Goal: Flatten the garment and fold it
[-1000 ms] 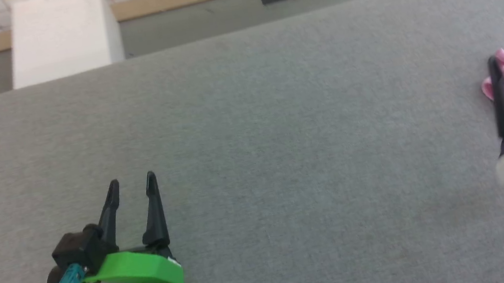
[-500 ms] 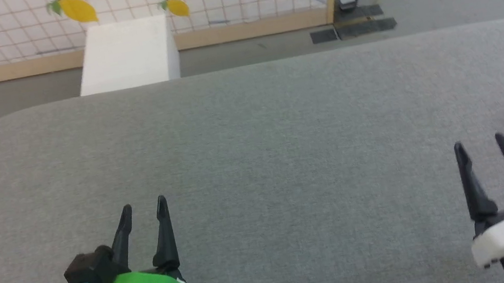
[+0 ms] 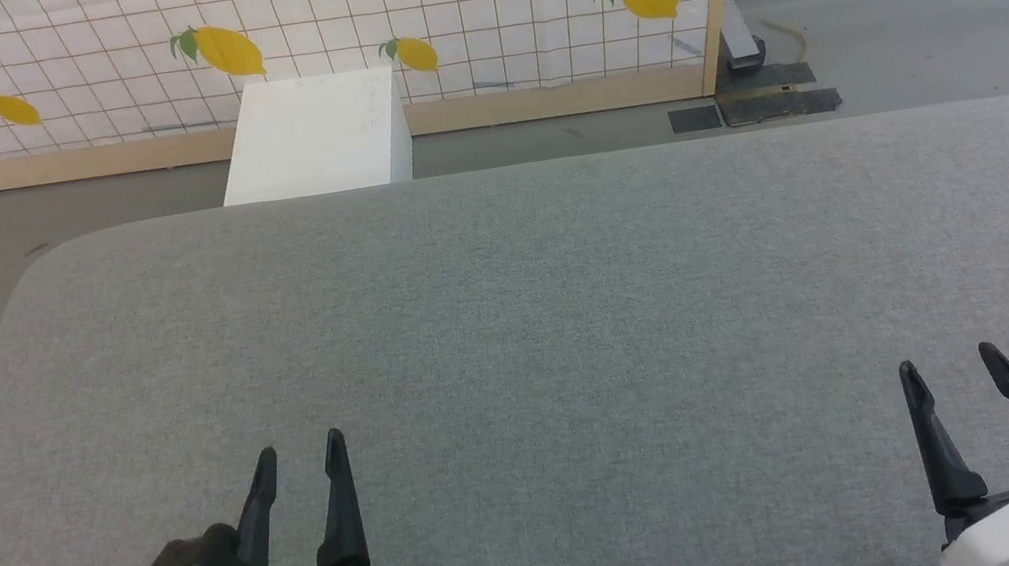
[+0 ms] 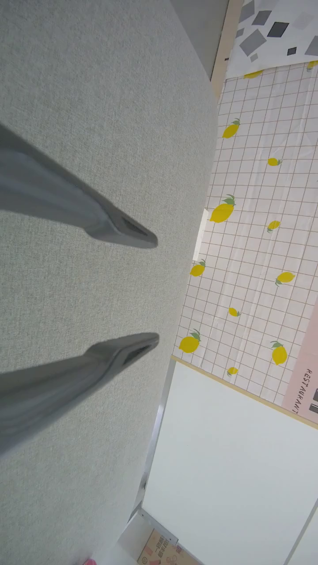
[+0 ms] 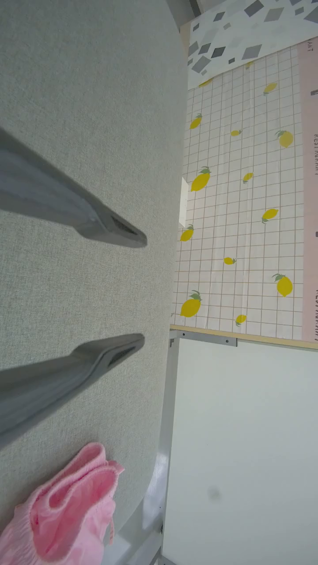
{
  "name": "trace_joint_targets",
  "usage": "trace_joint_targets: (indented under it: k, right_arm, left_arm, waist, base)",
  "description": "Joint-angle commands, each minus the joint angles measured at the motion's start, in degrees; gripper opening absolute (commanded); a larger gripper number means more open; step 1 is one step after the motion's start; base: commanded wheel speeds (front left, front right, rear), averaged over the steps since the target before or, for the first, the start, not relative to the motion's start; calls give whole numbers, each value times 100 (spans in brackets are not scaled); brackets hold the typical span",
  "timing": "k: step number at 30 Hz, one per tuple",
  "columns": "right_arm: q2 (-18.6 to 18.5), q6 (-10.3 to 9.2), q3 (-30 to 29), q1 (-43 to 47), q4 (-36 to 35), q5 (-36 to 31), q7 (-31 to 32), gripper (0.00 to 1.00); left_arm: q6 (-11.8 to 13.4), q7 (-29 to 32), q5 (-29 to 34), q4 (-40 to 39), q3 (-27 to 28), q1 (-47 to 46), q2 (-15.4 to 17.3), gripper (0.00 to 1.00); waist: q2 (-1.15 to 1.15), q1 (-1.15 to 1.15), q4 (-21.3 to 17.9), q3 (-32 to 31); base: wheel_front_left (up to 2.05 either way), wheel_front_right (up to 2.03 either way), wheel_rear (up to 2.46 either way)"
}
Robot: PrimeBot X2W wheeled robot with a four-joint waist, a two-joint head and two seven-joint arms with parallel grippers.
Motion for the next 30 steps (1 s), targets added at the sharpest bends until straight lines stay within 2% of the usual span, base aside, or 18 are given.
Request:
trace_joint_targets:
  k: [1, 7, 8, 30]
  right_arm:
    - [13, -9, 14, 90, -14, -30, -41, 100]
    - [17, -9, 64, 124, -28, 67, -2, 100]
    - [3, 1, 51, 61, 1, 37, 3, 0]
    - [2, 1, 68, 21, 0, 28, 56, 0]
  left_arm:
    - [-21, -21, 51, 26, 2, 101, -30, 100]
    - [-14, -21, 58, 68, -11, 116, -34, 100]
    - [0, 2, 5, 58, -11, 47, -7, 0]
    - [35, 83, 100, -13, 8, 53, -7, 0]
  waist:
    - [0, 0, 6, -8]
    - [0, 0, 13, -5]
    - [0, 0, 12, -5]
    - [0, 0, 5, 0]
  base:
    - [0, 0, 0]
    - [0, 0, 0]
    - [0, 0, 0]
    - [0, 0, 0]
